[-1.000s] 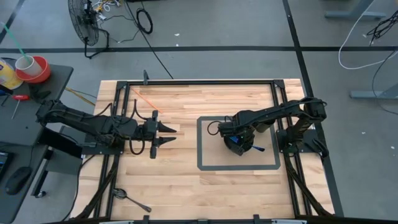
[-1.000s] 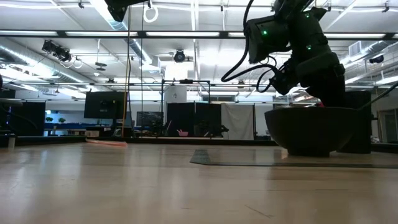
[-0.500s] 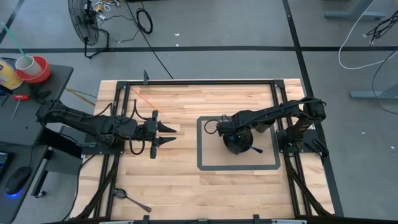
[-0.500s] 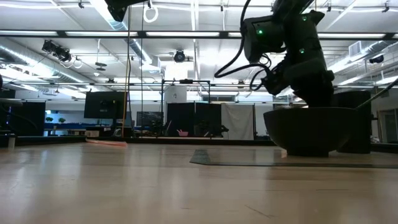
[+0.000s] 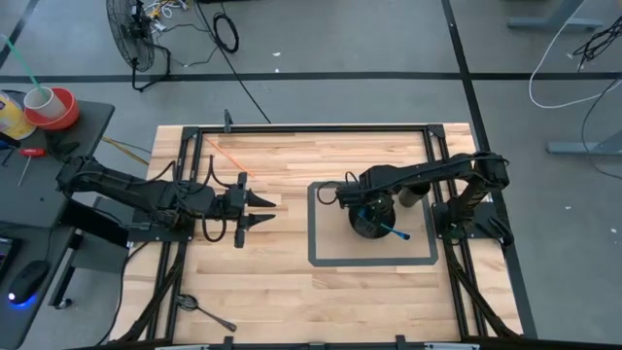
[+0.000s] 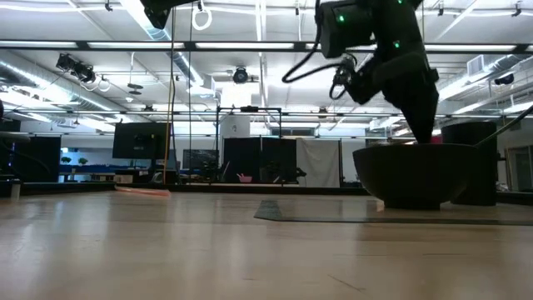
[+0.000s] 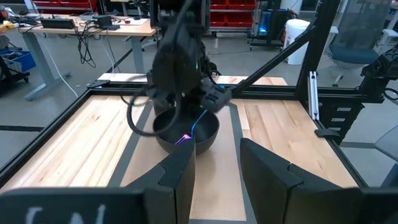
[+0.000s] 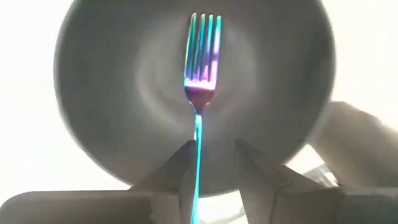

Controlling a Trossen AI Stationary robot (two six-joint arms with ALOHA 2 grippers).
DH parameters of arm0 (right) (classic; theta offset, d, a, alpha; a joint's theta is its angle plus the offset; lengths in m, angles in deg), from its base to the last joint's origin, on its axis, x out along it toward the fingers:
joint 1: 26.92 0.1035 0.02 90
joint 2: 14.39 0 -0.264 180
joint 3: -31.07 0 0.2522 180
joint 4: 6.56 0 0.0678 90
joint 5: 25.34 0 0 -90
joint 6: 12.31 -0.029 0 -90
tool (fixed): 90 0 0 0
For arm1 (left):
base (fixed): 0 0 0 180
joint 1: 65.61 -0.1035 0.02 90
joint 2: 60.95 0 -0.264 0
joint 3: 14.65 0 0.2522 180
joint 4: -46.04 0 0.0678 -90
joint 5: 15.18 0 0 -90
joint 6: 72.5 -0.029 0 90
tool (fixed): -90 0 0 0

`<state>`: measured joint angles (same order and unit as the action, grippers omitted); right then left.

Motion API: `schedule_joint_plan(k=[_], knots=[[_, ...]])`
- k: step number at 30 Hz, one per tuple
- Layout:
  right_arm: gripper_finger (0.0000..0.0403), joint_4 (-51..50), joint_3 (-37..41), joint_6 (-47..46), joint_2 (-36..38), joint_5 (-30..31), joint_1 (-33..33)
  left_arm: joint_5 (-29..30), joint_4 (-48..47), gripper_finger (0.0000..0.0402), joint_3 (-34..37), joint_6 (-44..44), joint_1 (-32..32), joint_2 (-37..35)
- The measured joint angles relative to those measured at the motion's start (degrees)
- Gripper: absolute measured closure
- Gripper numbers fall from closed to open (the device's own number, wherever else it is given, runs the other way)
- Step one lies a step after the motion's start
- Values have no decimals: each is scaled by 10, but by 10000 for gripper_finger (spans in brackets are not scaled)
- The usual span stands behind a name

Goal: Pick & Place Utensil
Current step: Put the orange drinking straw into the black cup

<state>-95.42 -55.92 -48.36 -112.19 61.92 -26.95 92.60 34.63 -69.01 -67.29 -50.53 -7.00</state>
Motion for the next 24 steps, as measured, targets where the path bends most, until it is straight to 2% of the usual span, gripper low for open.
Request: schedule_joint_plan(k=[6, 11, 17, 24], knots=[[292, -79, -96, -2, 0, 62, 9, 3, -18, 271, 0, -37, -7, 0], [293, -89, -187, -3, 0, 118, 29, 24, -59, 271, 0, -42, -28, 0], [293, 18, -234, 47, 1, 219, 44, 61, -112, 271, 0, 18, -66, 0], [293, 138, -220, 125, 0, 207, 44, 76, -229, 271, 0, 111, -118, 6]])
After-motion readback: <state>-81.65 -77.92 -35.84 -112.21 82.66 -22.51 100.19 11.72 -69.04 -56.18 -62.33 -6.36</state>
